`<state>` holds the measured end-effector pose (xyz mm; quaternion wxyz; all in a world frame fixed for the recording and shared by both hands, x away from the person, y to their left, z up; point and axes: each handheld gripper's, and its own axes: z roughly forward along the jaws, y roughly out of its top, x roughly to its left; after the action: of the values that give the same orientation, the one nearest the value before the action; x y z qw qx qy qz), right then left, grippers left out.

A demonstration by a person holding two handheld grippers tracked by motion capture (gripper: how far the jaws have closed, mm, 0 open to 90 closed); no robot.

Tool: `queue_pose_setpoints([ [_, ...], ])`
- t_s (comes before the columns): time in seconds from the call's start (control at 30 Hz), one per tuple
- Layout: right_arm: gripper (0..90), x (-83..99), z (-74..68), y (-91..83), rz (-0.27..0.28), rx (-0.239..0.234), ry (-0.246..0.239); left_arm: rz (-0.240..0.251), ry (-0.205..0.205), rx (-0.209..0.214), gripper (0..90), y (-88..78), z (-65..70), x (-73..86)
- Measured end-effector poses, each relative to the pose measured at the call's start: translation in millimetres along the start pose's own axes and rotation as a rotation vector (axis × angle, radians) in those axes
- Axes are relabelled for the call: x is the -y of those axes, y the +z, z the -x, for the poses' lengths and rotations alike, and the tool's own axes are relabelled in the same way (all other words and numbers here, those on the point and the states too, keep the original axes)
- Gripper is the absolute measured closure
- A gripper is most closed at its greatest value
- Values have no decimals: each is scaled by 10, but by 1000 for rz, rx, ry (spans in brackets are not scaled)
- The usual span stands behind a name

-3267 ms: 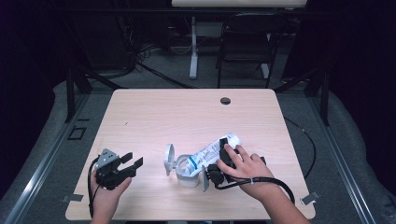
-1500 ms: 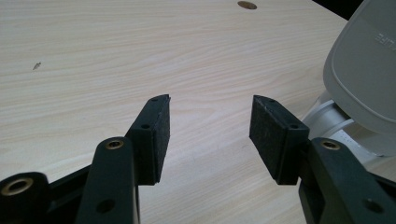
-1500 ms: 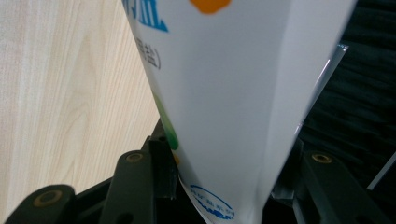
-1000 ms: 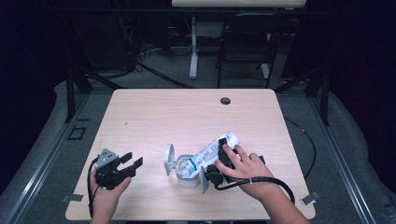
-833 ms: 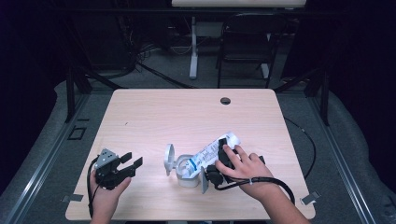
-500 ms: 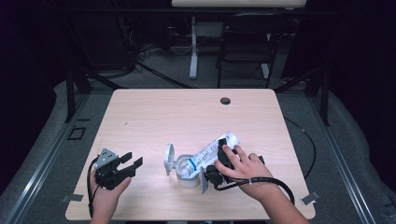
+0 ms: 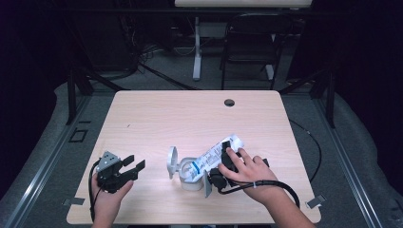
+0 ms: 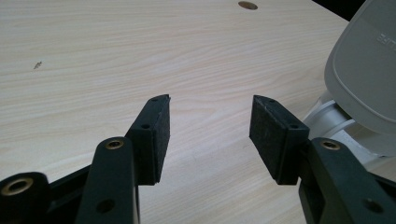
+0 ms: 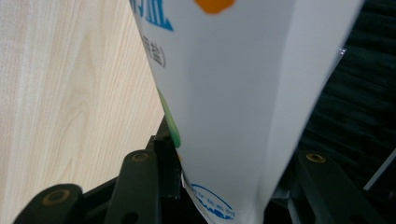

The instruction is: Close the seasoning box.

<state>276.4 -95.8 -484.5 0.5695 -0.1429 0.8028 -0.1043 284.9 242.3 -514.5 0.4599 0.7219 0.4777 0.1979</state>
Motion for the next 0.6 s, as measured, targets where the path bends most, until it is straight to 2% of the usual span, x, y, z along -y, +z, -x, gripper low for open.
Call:
queue_pose_setpoints([
  [0.6,619,-2,-18,-14,-1,5,-10,-4,0,-1,486,-2,-1,0],
])
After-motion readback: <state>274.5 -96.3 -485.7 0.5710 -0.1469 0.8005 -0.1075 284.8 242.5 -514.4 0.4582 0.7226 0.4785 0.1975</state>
